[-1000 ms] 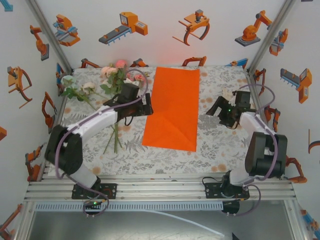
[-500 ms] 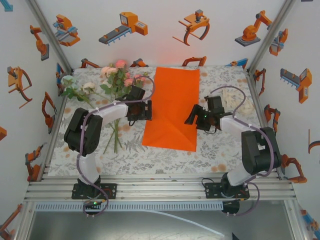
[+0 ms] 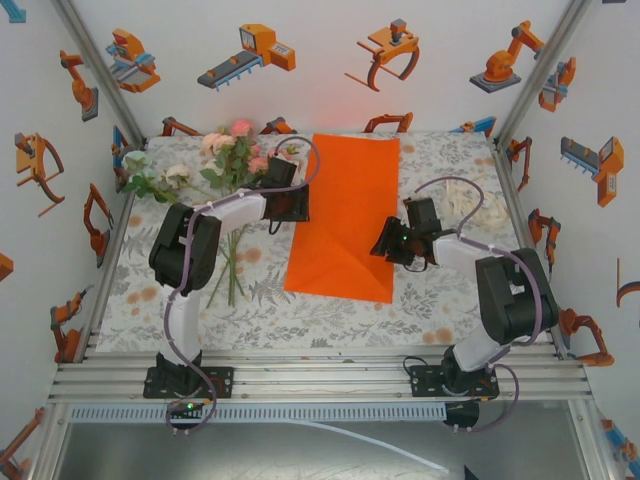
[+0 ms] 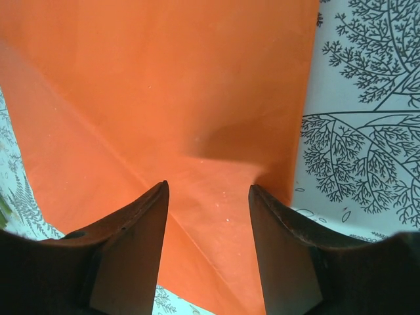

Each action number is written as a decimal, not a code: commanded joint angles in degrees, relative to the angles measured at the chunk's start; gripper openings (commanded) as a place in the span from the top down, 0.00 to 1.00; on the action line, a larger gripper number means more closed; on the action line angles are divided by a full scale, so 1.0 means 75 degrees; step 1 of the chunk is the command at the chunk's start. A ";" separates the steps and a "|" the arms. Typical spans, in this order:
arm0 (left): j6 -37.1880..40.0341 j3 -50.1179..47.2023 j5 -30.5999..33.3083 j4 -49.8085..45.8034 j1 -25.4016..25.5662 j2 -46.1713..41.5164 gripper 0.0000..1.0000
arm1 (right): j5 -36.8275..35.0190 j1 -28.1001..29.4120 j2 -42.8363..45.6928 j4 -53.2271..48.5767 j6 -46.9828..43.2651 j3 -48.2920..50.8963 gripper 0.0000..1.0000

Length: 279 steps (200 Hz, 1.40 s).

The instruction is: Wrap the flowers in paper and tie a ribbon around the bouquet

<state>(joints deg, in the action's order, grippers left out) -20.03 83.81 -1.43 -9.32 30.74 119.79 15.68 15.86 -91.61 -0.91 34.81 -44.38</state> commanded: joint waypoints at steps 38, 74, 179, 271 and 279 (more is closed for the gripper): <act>0.0195 0.0678 -0.0440 -0.0151 -0.0070 0.0487 0.61 | 0.0272 0.0017 -0.0613 -0.0132 -0.0128 -0.0282 0.52; 0.0228 0.0563 -0.0339 -0.0194 -0.0075 0.0197 0.70 | 0.0344 0.0018 -0.0798 -0.0231 -0.0227 -0.0445 0.52; 0.0105 0.0671 0.0008 -0.1301 -0.0044 -0.0779 0.71 | 0.0621 0.0025 -0.0967 -0.0444 -0.0502 -0.0737 0.49; -0.0094 0.0815 0.0293 -0.1732 -0.0068 -0.0965 0.90 | 0.0847 0.0036 -0.0747 -0.0604 -0.0780 -0.0763 0.42; -0.0164 0.0880 0.0133 -0.1766 -0.0069 -0.0937 1.00 | 0.0905 0.0053 -0.0717 -0.0610 -0.0786 -0.0790 0.42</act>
<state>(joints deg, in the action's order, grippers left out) -20.29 88.07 0.51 -20.51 30.33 114.61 22.52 15.90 -96.95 -1.28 30.76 -49.91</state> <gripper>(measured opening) 0.105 0.581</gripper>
